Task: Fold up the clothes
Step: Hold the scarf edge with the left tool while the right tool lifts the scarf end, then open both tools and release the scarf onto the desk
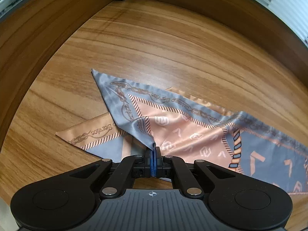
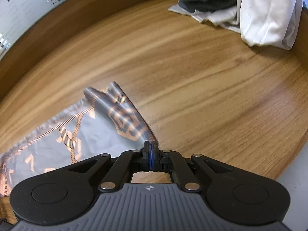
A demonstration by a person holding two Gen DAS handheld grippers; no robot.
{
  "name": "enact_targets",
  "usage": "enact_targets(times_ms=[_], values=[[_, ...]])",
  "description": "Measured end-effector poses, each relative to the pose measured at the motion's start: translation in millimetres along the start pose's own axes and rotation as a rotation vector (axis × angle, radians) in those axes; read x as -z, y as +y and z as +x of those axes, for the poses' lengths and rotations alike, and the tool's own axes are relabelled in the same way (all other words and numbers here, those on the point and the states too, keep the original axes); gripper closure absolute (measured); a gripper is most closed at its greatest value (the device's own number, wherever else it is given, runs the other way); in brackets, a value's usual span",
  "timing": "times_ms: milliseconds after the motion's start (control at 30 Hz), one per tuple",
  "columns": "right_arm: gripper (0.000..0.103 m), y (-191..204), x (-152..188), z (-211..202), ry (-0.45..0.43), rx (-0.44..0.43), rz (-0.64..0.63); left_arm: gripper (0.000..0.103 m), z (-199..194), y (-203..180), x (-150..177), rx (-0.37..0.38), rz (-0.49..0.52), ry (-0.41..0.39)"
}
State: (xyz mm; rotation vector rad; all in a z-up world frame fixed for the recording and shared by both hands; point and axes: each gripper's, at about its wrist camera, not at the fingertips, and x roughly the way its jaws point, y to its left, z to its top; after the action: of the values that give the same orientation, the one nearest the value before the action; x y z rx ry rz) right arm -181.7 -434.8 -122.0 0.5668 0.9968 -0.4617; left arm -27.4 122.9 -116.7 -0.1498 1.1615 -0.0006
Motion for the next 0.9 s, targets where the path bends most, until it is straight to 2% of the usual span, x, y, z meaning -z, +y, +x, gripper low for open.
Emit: enact_targets(times_ms=[67,133,200,300,433,567,900], values=[[0.101,5.4,0.0,0.8,0.001,0.005,-0.030,0.098,-2.0,0.7,0.6,-0.002,0.003,-0.005],[0.098,13.8,-1.1,-0.6,-0.007,0.006,-0.074,0.088,-6.6,3.4,1.4,-0.001,-0.009,-0.022],[0.098,24.7,-3.9,-2.1,-0.017,0.005,-0.126,0.083,-13.0,8.0,2.4,0.003,-0.033,-0.044],[0.093,45.6,-7.5,-3.3,-0.040,-0.004,-0.209,0.080,-22.0,16.0,2.8,-0.009,-0.066,-0.081],[0.087,70.0,-10.3,10.5,-0.020,-0.025,-0.294,0.075,-21.5,23.2,-3.6,-0.050,-0.070,-0.113],[0.086,89.0,-11.0,30.1,0.016,-0.022,-0.367,0.072,-14.4,27.3,-16.8,-0.084,-0.063,-0.141],[0.081,108.3,-16.1,48.6,0.049,-0.004,-0.430,0.064,11.5,31.8,-48.3,-0.120,-0.004,-0.143]])
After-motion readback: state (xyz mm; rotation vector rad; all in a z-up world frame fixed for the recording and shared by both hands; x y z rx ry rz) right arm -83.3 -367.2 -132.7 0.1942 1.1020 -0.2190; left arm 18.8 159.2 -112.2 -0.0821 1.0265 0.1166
